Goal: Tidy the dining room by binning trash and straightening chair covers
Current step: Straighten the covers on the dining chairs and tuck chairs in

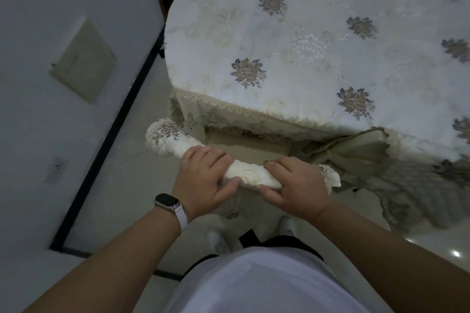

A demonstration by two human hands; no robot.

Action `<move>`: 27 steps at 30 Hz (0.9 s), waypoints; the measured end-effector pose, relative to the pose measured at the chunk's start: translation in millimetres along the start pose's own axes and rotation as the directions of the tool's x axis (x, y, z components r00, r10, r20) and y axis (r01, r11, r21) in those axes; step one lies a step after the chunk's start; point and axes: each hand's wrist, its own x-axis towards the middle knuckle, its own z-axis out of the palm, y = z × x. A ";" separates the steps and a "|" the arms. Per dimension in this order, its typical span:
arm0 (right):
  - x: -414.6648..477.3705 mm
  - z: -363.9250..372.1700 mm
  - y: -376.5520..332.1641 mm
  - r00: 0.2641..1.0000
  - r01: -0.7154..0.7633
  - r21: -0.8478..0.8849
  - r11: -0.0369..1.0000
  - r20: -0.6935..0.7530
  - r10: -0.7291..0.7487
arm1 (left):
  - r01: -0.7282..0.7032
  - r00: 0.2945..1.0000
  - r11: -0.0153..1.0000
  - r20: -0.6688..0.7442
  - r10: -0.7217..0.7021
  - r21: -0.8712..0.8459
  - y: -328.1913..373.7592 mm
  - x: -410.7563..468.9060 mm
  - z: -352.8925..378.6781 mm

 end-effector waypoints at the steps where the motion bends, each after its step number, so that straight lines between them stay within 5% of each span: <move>1: -0.2 0.9 0.6 1.000 -0.006 -0.005 1.000 0.003 0.006 | 0.054 0.998 0.998 -0.014 -0.054 -0.011 -6.6 3.2 -1.3; 3: -0.7 2.3 1.7 1.000 -0.014 -0.010 1.000 -0.006 0.014 | 0.137 0.990 0.990 -0.031 -0.138 -0.021 -19.6 9.0 -3.0; 13: 26.0 10.1 27.5 0.997 -0.025 -0.038 0.999 -0.071 0.022 | 0.012 0.999 0.999 0.041 -0.011 -0.035 -45.4 41.9 2.2; 27: 75.6 21.0 88.1 0.983 0.037 0.026 0.999 -0.181 -0.031 | 0.054 0.991 0.999 0.122 -0.054 0.009 -59.9 106.8 18.2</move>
